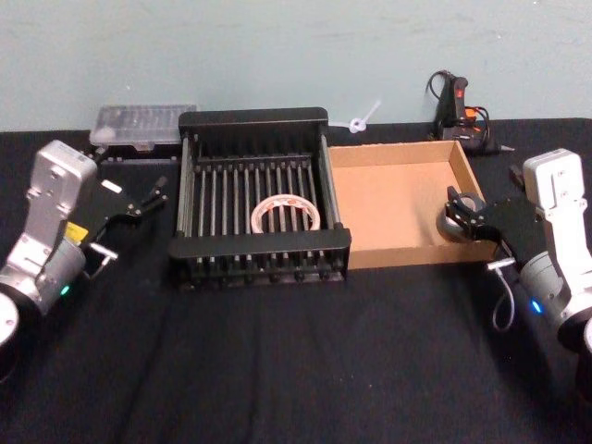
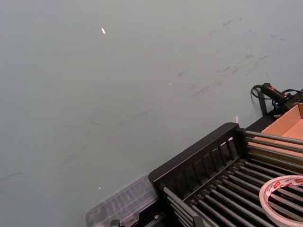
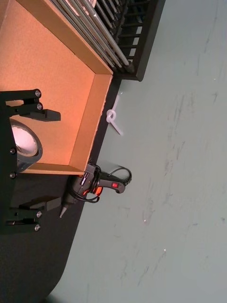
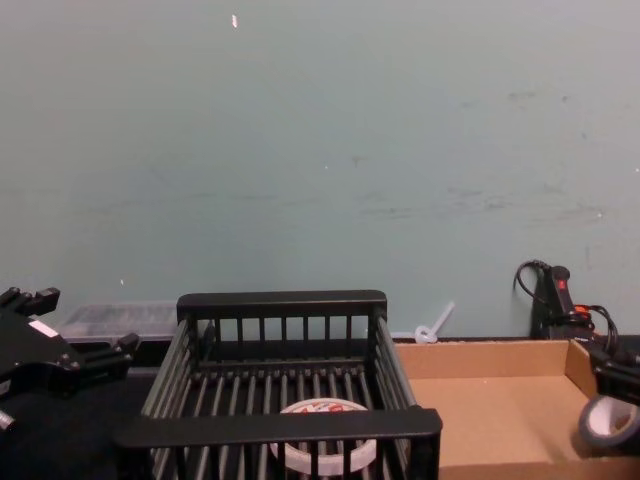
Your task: Pick up the white tape and place it into the black box , Pick up the silver tape and place it into the brown box.
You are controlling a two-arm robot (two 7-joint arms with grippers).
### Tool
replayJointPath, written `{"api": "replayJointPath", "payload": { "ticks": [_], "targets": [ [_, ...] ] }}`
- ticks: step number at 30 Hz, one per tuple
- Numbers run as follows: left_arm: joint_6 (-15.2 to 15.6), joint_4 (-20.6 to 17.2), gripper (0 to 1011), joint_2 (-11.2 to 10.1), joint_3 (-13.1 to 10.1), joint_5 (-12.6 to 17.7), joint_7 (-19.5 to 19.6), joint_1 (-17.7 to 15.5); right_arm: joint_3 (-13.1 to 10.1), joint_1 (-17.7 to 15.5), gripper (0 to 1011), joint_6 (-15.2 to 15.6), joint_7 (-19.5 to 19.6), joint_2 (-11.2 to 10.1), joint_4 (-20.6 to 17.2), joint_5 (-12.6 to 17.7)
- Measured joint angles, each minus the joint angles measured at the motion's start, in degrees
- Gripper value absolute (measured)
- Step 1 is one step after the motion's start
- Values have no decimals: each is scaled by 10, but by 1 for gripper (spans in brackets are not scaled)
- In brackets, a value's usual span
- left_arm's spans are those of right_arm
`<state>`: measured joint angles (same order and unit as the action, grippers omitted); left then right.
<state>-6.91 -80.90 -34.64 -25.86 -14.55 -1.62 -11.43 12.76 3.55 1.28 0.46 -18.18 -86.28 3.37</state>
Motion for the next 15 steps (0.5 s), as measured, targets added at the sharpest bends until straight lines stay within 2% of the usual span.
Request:
{"api": "replayJointPath", "payload": {
  "ticks": [15],
  "targets": [
    [0, 0, 1001, 0, 0, 0, 0, 0, 0, 0, 1002, 0, 0, 0, 0, 0]
  ]
}}
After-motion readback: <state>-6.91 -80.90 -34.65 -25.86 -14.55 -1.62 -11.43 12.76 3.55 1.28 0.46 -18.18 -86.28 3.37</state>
